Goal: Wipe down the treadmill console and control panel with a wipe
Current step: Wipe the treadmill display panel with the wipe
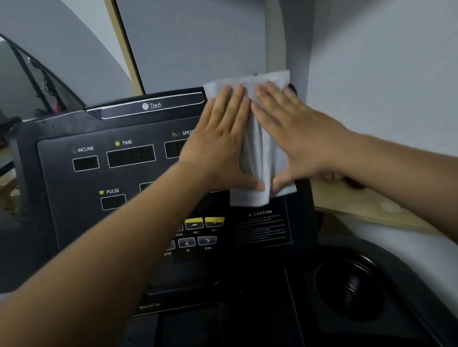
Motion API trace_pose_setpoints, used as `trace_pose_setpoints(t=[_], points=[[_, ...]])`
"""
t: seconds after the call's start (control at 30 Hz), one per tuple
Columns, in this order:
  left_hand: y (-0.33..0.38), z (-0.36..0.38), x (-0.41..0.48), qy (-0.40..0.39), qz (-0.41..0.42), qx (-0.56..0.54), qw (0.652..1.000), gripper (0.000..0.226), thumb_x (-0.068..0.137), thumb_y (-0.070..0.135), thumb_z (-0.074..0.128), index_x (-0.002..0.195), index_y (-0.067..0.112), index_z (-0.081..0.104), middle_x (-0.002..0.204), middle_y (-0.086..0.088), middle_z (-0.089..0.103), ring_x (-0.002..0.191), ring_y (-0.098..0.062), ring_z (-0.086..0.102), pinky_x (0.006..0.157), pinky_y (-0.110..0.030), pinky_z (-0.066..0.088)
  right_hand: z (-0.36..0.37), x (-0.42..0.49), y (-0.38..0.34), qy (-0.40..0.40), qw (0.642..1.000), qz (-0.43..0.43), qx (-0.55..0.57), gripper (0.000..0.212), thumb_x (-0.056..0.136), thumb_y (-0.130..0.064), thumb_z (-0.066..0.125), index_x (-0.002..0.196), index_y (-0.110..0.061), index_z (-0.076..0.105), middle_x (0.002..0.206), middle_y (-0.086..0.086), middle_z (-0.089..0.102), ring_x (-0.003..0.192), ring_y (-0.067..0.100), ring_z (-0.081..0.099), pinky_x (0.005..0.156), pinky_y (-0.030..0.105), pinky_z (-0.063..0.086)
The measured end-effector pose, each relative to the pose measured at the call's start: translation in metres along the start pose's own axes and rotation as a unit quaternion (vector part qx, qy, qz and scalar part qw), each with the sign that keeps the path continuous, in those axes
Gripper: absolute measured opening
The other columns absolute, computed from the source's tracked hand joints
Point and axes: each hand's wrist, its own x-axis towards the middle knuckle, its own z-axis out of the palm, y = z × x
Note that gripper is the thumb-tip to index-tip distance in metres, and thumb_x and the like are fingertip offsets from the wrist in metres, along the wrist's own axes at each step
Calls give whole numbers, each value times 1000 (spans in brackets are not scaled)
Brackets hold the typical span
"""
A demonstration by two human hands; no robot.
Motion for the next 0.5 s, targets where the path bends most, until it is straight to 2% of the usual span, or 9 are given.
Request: trace_pose_setpoints(t=[0.1, 0.2, 0.33, 0.43, 0.5], points=[[-12, -10, 13, -16, -10, -14, 1000, 145, 61, 95, 46, 153, 2, -17, 162, -17, -23, 148, -33, -24, 123, -45, -10, -12, 15, 3, 4, 1000, 11, -3, 144, 58, -92, 51, 152, -3, -13, 159, 19, -23, 146, 32, -23, 121, 47, -5], [2, 4, -13, -12, 7, -14, 1000, 140, 62, 96, 31, 152, 0, -16, 161, -20, -22, 148, -35, -23, 123, -49, -5, -3, 0, -13, -13, 1000, 3, -1, 133, 70, -82, 54, 152, -2, -13, 157, 23, -25, 145, 36, -24, 121, 47, -5], [26, 38, -65, 7, 48, -36, 998, 134, 64, 89, 35, 154, -5, 3, 163, -23, -4, 151, -39, -6, 123, -52, 7, 21, -37, -55, -26, 1000, 3, 14, 124, 75, -82, 47, 151, 0, -7, 158, 26, -17, 147, 40, -17, 120, 48, -5], [14, 26, -53, -25, 49, -13, 998, 139, 64, 94, 34, 153, -3, -11, 162, -21, -17, 150, -36, -16, 124, -48, -1, 11, -23, -54, -44, 998, 31, 22, 135, 69, -86, 49, 148, 0, -19, 155, 23, -28, 145, 36, -26, 119, 44, -12], [0, 7, -29, -35, 34, 7, 999, 142, 64, 97, 34, 150, -1, -22, 159, -19, -27, 148, -34, -25, 123, -46, -7, -3, -4, -37, -33, 998, 42, 19, 142, 64, -88, 52, 148, -1, -22, 155, 21, -30, 144, 35, -28, 121, 44, -9]])
